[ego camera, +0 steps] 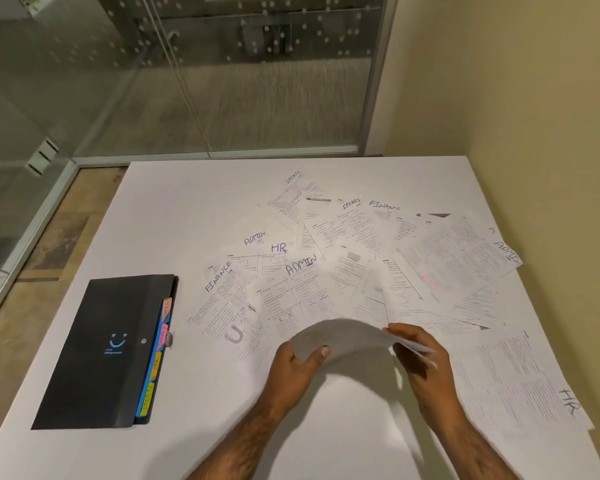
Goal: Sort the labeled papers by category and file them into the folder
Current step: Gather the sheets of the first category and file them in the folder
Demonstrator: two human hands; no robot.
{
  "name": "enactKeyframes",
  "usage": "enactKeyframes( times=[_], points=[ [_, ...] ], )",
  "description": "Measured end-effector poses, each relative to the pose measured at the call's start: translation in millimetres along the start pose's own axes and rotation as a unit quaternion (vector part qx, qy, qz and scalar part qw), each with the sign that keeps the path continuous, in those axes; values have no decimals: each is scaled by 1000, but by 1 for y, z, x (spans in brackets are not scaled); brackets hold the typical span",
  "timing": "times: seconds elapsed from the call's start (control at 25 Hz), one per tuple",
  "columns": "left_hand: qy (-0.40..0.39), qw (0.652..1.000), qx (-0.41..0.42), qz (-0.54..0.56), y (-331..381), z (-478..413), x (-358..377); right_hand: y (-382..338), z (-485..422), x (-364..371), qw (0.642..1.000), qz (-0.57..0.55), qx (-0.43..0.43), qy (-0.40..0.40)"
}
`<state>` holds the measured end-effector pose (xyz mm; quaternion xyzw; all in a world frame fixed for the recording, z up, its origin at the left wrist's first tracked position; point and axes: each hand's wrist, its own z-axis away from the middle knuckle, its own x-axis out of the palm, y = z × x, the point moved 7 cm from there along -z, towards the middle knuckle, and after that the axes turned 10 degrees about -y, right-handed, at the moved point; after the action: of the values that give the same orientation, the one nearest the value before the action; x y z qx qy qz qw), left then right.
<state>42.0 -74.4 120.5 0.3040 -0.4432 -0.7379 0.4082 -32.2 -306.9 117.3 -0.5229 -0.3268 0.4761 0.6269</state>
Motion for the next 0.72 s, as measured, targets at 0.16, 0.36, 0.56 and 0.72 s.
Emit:
enactKeyframes(
  times=[0.16,0.36,0.56,0.72],
  points=[
    [-8,999,28,-28,10,2,3,11,1,0,996,-2,62,66],
    [-10,999,-4,-44,-23,-3,16,31,14,-1,988,35,145,50],
    [15,989,19,-148,-21,-27,2,61,0,4,981,103,162,39],
    [-13,992,37,-120,-3,-38,20,53,2,-15,980,62,179,63]
  ],
)
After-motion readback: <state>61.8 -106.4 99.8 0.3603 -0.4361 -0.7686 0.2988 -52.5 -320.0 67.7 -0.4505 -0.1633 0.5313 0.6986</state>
